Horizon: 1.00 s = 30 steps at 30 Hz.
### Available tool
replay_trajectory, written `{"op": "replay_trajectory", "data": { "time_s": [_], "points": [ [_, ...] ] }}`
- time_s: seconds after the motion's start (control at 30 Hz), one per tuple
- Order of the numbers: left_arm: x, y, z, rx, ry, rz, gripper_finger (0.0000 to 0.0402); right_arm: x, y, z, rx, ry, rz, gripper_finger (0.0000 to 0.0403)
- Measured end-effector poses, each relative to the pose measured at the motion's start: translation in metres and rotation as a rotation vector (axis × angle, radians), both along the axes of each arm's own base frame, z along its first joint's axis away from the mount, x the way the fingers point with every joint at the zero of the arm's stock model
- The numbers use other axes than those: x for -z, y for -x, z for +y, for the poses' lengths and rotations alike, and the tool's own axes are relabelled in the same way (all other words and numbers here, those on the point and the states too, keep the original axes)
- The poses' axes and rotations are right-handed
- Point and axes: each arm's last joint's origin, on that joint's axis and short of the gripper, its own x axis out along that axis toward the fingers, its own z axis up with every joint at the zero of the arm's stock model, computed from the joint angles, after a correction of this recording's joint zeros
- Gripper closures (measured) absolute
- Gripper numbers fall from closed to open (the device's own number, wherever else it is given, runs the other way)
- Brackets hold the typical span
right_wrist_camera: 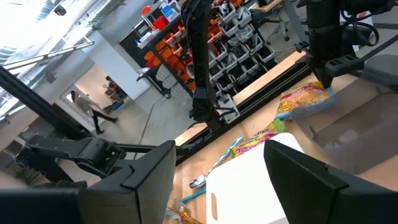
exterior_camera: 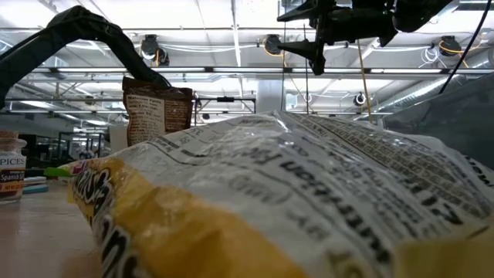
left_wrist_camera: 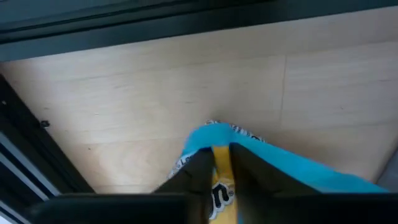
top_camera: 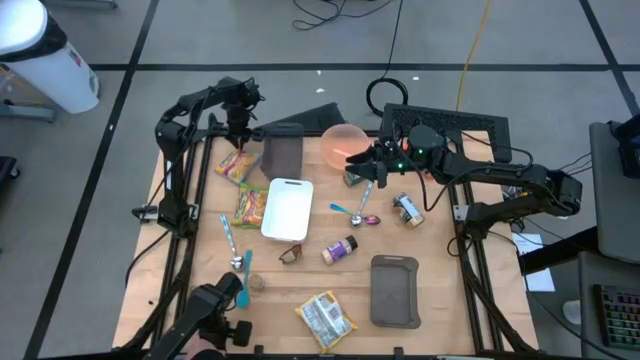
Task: Pick & Place Food Item
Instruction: Put blue noodle pack into the bottom black transparent bin
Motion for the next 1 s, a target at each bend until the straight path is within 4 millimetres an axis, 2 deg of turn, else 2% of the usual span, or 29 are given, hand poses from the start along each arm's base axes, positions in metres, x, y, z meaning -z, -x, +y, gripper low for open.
{"op": "replay_trajectory", "data": {
  "time_s": [0.1,0.3,0.43,0.7,1.0],
  "points": [
    [-0.001,0.000,0.000,0.020,0.004,-0.005,0.0394,0.000,0.000,0.000,0.000,0.007,0.000,0.0165],
    [-0.005,0.002,-0.004,0.062,0.043,-0.001,0.0397,0.000,0.000,0.000,-0.001,0.007,0.000,0.0165],
    [-0.022,0.007,-0.008,0.094,0.006,0.008,0.0396,0.000,0.000,0.000,-0.002,0.007,0.000,0.0165],
    [-0.091,0.022,-0.025,0.101,-0.205,-0.045,0.0398,0.000,0.000,0.000,-0.002,0.018,-0.001,0.0165],
    [-0.173,0.033,-0.073,0.130,-0.456,-0.196,0.0399,-0.002,0.000,0.000,-0.002,0.015,-0.016,0.0165]
  ]
}}
